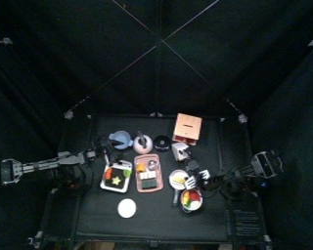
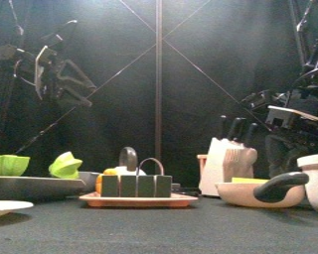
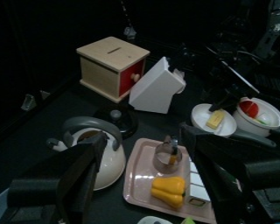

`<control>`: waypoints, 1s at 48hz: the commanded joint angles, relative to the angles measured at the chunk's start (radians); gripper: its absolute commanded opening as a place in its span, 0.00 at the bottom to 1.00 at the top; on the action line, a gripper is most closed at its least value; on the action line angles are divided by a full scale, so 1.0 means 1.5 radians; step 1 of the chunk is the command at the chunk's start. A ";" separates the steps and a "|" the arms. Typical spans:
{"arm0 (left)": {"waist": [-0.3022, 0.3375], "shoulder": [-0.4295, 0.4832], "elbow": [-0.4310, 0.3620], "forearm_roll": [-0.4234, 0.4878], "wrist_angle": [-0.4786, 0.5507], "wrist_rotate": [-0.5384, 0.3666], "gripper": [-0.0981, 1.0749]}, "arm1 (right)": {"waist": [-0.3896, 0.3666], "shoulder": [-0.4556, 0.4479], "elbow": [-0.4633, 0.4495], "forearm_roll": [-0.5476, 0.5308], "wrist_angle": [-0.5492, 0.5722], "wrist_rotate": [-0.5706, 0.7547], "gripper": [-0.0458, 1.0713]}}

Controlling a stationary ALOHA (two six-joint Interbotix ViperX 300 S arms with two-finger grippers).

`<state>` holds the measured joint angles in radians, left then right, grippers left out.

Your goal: Grab pan

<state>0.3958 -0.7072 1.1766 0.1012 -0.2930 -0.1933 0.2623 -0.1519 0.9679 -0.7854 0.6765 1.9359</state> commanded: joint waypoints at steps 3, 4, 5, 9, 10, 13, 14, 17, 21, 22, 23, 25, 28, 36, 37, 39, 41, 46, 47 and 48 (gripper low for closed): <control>0.003 -0.001 -0.009 -0.002 -0.004 0.001 0.94 | -0.004 -0.004 -0.006 0.002 -0.002 0.001 0.81; 0.003 -0.001 -0.009 -0.002 -0.004 0.001 0.94 | -0.004 -0.004 -0.006 0.003 -0.002 0.001 0.81; 0.003 -0.001 -0.009 -0.002 -0.005 0.001 0.94 | -0.004 -0.003 -0.006 0.004 -0.002 0.001 0.80; 0.002 -0.001 -0.009 -0.002 -0.005 0.001 0.94 | -0.004 0.000 -0.005 0.010 -0.003 0.001 0.75; 0.003 -0.001 -0.008 -0.002 -0.004 0.001 0.94 | -0.004 0.000 -0.005 0.013 -0.003 0.001 0.74; 0.003 -0.001 -0.008 -0.002 -0.005 0.001 0.94 | -0.004 0.005 -0.005 0.021 -0.007 0.001 0.70; 0.003 -0.001 -0.009 -0.002 -0.004 0.001 0.94 | -0.004 0.006 -0.005 0.021 -0.009 0.001 0.69; 0.003 -0.001 -0.008 -0.002 -0.005 0.001 0.94 | -0.004 0.010 -0.005 0.024 -0.016 0.001 0.67; 0.003 -0.001 -0.008 -0.001 -0.005 0.001 0.94 | -0.004 0.016 -0.007 0.024 -0.025 0.001 0.63; 0.002 -0.001 -0.009 -0.002 -0.005 0.001 0.94 | -0.004 0.017 -0.008 0.022 -0.026 0.001 0.62; 0.003 -0.001 -0.008 -0.002 -0.004 0.001 0.94 | -0.004 0.017 -0.009 0.022 -0.027 0.001 0.62; 0.003 -0.001 -0.008 -0.002 -0.004 0.001 0.94 | -0.004 0.018 -0.010 0.021 -0.027 0.001 0.60; 0.003 -0.001 -0.009 -0.002 -0.005 0.001 0.94 | -0.004 0.017 -0.013 0.020 -0.027 0.001 0.57; 0.002 -0.001 -0.009 -0.002 -0.004 0.001 0.94 | -0.003 0.011 -0.025 0.013 -0.026 0.000 0.45; 0.002 -0.001 -0.009 -0.002 -0.004 0.001 0.94 | -0.003 0.010 -0.026 0.012 -0.026 0.000 0.44; 0.003 -0.001 -0.008 -0.002 -0.005 0.001 0.94 | -0.004 0.010 -0.028 0.012 -0.025 0.000 0.41; 0.003 -0.001 -0.008 -0.002 -0.005 0.001 0.94 | -0.004 0.010 -0.029 0.011 -0.025 0.000 0.39; 0.003 -0.001 -0.009 -0.002 -0.005 0.001 0.94 | -0.004 0.010 -0.036 0.010 -0.025 0.000 0.36; 0.003 -0.001 -0.009 -0.002 -0.005 0.001 0.94 | -0.004 0.010 -0.037 0.009 -0.025 0.000 0.36; 0.003 -0.001 -0.009 -0.002 -0.005 0.001 0.94 | -0.004 0.010 -0.039 0.008 -0.025 0.000 0.36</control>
<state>0.3973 -0.7072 1.1766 0.0997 -0.2945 -0.1933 0.2546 -0.1150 0.9311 -0.7670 0.6366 1.9374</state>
